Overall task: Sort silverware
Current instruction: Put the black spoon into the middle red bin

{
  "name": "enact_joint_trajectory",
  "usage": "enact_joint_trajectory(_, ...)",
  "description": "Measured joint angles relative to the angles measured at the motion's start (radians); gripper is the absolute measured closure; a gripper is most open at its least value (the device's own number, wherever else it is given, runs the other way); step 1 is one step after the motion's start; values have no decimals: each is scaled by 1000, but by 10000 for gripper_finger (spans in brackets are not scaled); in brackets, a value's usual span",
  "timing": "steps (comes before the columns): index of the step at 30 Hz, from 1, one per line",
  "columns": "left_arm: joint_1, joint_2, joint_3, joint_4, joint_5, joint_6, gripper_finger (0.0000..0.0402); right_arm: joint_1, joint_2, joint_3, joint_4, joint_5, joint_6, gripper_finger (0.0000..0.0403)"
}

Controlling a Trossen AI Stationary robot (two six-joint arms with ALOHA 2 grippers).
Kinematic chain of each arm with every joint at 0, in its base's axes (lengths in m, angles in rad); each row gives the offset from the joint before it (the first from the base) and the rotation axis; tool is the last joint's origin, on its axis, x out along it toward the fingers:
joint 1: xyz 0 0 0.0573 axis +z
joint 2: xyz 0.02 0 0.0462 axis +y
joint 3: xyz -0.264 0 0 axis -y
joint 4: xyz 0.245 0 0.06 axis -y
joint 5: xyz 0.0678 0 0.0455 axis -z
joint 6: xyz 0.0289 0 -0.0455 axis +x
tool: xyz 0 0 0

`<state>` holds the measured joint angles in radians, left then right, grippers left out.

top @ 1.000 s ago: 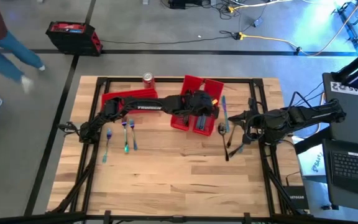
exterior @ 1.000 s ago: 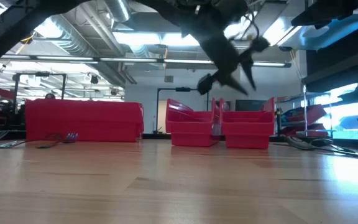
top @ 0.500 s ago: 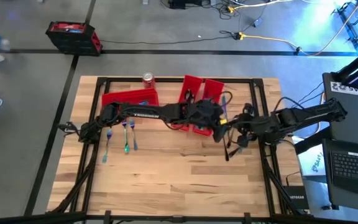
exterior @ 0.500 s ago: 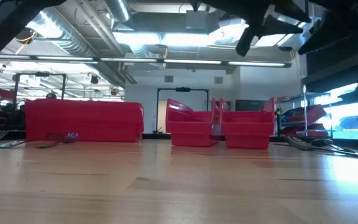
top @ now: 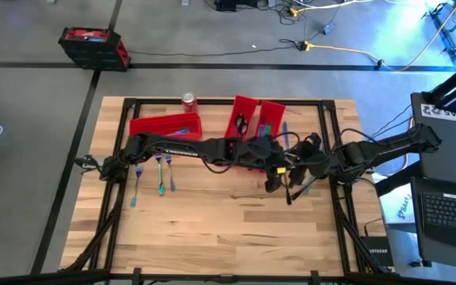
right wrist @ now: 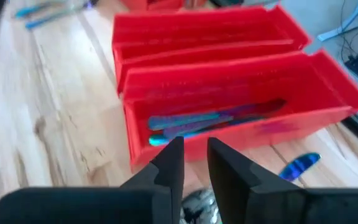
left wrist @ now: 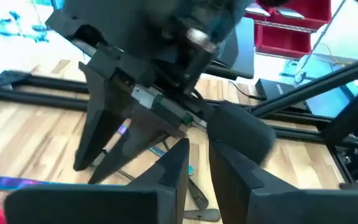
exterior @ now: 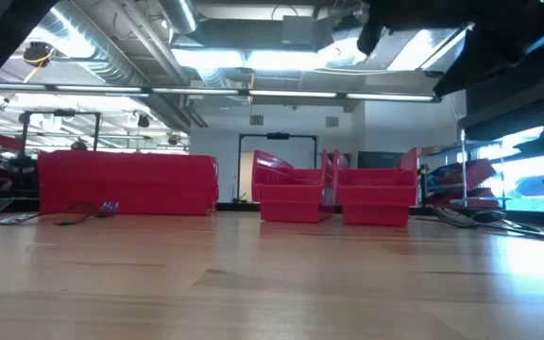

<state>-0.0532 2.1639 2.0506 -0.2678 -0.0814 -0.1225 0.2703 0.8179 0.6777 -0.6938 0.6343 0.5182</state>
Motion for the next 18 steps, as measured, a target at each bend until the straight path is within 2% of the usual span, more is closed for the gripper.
enact_joint_trajectory(3,-2,-30,-36,-4,-7,22,362,-2,-11,0,2,11,1,361)
enact_joint_trajectory(7,7,-94,-166,58,-5,24,370,-1,-20,0,1,-6,-7,395)
enact_joint_trajectory(10,27,-173,-314,196,3,-10,377,-2,-15,-1,0,-57,-14,398)
enact_joint_trajectory(14,57,-284,-556,428,71,-45,387,-2,-15,-1,-6,-33,72,401)
enact_joint_trajectory(16,62,-327,-647,485,79,-36,391,-2,-10,-1,-27,-21,164,401)
enact_joint_trajectory(18,61,-356,-707,496,95,-31,394,-3,4,-2,-34,-49,185,402)
